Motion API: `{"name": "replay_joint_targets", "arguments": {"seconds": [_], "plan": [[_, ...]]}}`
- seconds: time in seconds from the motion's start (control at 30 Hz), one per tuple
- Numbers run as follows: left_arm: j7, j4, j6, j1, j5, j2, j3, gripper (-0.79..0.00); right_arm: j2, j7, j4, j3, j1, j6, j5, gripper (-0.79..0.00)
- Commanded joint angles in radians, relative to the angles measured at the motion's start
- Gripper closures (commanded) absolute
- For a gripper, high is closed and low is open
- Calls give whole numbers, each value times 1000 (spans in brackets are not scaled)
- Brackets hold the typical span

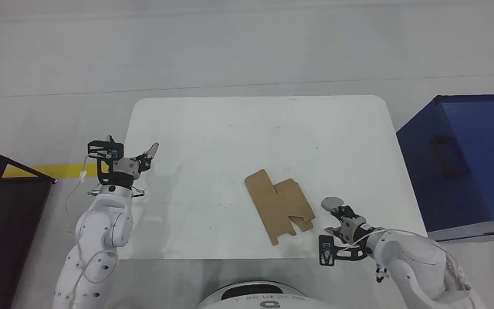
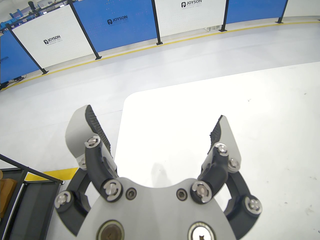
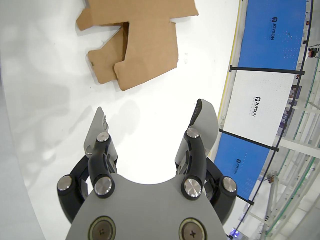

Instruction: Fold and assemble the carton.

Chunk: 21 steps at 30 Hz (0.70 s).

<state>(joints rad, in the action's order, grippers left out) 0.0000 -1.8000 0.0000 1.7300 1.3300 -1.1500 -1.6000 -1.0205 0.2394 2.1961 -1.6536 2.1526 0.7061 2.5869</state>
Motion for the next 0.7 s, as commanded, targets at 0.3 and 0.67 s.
{"name": "replay_joint_targets", "arguments": {"seconds": [0.3, 0.67], "plan": [[0, 0, 0, 0, 0, 0, 0, -785, 8, 18, -67, 48, -57, 6, 5, -465], [0, 0, 0, 0, 0, 0, 0, -785, 16, 14, -102, 117, -114, 13, 33, -357]]}}
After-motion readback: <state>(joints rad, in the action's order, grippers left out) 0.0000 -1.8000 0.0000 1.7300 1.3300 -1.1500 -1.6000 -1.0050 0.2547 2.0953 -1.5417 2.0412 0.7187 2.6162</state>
